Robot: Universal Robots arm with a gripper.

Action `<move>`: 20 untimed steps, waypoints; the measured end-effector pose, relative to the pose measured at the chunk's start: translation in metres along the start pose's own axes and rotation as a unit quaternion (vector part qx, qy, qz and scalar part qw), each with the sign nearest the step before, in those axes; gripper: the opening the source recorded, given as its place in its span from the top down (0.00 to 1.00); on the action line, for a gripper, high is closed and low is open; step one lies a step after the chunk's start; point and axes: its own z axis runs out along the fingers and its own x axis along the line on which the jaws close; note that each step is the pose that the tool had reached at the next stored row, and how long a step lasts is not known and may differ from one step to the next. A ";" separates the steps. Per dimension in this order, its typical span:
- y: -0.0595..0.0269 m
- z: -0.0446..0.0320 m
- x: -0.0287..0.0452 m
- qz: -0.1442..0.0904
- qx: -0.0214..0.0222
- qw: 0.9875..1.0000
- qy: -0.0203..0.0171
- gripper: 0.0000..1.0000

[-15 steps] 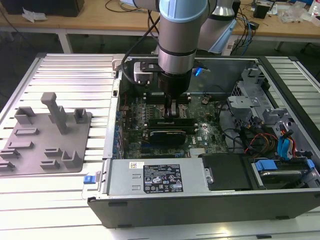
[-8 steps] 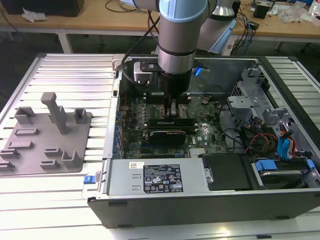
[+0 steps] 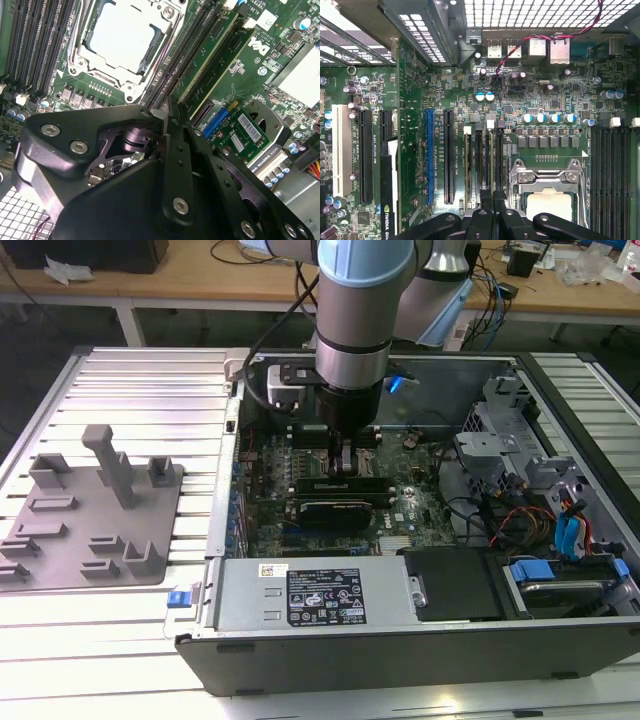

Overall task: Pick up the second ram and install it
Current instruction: 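Insert the second ram into the second slot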

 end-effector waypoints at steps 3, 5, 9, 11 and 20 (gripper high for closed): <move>0.0000 0.0009 -0.0001 0.000 0.000 1.000 0.000 0.91; 0.0000 0.0012 0.0000 0.000 0.000 1.000 0.000 0.91; 0.0000 0.0038 0.0000 0.000 0.000 1.000 0.000 0.91; 0.0000 0.0041 0.0000 0.000 0.000 1.000 0.000 0.91; 0.0000 0.0089 0.0000 0.000 0.000 1.000 -0.001 0.91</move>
